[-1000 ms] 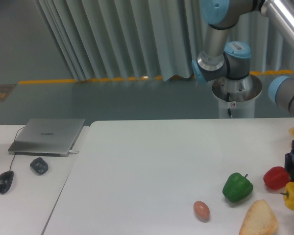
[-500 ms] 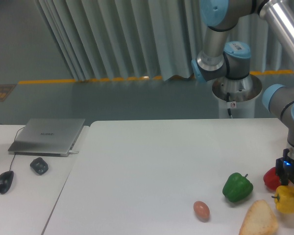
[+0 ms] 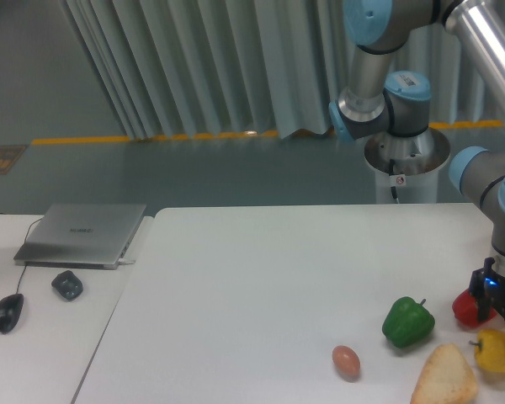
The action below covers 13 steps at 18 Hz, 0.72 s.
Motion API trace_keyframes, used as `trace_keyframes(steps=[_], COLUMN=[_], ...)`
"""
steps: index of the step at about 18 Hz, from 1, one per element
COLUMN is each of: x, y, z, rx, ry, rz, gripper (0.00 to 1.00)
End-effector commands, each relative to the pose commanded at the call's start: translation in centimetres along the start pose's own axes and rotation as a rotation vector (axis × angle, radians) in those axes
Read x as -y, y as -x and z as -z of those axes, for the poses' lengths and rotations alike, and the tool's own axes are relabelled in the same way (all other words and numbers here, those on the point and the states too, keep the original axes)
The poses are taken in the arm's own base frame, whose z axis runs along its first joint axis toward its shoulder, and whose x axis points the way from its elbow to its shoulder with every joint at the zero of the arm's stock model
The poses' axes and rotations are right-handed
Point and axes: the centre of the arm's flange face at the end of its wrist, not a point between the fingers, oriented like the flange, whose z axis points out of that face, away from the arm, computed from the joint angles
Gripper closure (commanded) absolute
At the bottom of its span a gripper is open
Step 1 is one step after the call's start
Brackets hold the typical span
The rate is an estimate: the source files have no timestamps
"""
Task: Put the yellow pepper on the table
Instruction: 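Lower the yellow pepper onto the table and open the gripper, then lift the open gripper up away from the yellow pepper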
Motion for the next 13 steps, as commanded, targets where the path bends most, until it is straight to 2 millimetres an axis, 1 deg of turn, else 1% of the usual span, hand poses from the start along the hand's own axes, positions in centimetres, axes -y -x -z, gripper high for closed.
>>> trace_keyframes(steps=[3, 6, 8, 9, 10, 12, 13], x=[0.1, -0.4, -1.4, -2.0, -2.7, -3.5, -3.4], y=[0.0, 0.4, 0.6, 0.6, 0.6, 0.4, 0.2], z=[0.5, 2.0, 3.7, 5.0, 5.8, 5.9, 6.3], rx=[0.009, 0.035, 0.060, 0.075, 0.083, 0.080, 0.085], ry=[-0.001, -0.001, 0.004, 0.039, 0.086, 0.133, 0.147], rz=[-0.002, 0.001, -0.009, -0.055, -0.083, -0.092, -0.095], gripper=[0.00, 0.00, 0.00, 0.00, 0.00, 0.00, 0.00])
